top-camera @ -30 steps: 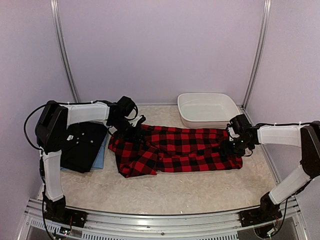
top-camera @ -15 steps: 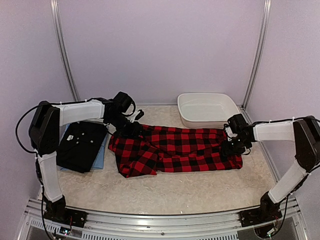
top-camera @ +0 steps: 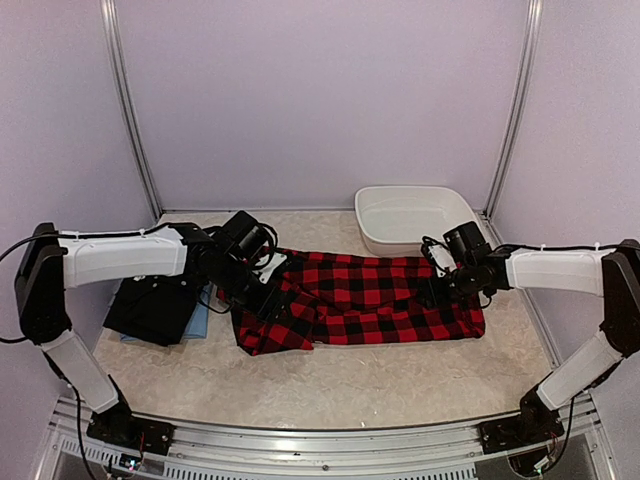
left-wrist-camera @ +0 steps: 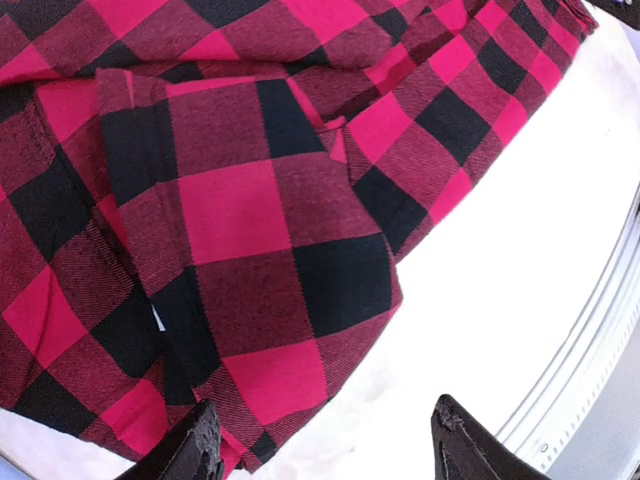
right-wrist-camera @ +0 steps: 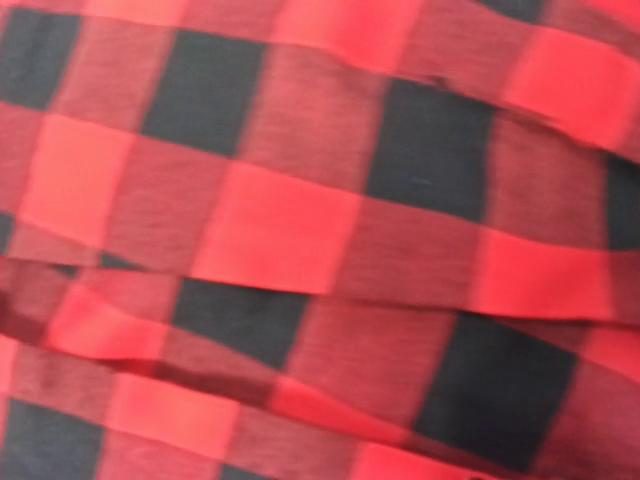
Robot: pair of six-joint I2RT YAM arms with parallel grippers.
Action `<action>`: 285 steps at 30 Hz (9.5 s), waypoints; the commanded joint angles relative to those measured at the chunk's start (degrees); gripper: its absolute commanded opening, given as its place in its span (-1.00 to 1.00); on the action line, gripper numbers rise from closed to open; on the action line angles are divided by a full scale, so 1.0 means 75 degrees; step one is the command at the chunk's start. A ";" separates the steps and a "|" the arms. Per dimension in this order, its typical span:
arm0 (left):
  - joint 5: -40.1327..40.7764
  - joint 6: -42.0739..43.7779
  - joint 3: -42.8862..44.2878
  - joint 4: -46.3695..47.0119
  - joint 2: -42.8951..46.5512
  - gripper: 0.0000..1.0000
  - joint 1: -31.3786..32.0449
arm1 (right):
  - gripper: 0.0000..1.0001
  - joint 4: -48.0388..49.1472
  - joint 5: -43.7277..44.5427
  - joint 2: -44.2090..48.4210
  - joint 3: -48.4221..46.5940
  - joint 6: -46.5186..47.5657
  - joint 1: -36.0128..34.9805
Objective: Fold and stack the long sleeve shirts
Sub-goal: Fold the 1/3-folded shirt at the center of the board, then pick up the sleeve from the rectangle-folded shirt, then smooth out the rectangle-folded shirt at the center of the board, then flatten out the sleeve of the rectangle-folded shirt.
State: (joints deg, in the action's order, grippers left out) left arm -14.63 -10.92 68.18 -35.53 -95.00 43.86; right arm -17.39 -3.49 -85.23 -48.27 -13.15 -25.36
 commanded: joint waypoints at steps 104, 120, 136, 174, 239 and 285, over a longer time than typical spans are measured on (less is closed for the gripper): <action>-0.5526 -0.3467 0.3032 0.2990 -0.1359 -1.00 -0.2565 | 0.36 0.2301 -0.2106 0.1072 0.0534 -0.0294 -0.1118; -0.5433 -0.3311 0.4253 0.2384 -0.1948 -1.00 -0.2977 | 0.40 0.1306 -0.0029 0.0991 0.0520 -0.0673 -0.0985; -0.5373 -0.3026 0.2660 0.2780 -0.1651 -1.00 -0.3125 | 0.30 -0.0411 0.0503 0.0360 0.0470 -0.0698 0.1371; -0.5549 -0.2997 0.2418 0.3035 -0.1666 -1.00 -0.3119 | -0.50 -0.0296 -0.1147 -0.0709 0.0163 0.0317 0.2417; -0.5039 -0.4432 0.2981 0.3828 -0.1499 -1.00 -0.2321 | 0.30 0.0227 -0.2622 0.1529 0.0143 0.0285 0.2168; -0.4446 -0.0969 0.6113 -0.0763 -0.4423 -0.93 -0.0390 | 0.59 0.2158 -0.2656 0.2461 0.1131 -0.1492 -0.1221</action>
State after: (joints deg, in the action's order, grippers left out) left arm -48.49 -22.72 111.53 -34.98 -124.29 38.89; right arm 2.13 -25.67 -69.54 -41.65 -24.93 -34.06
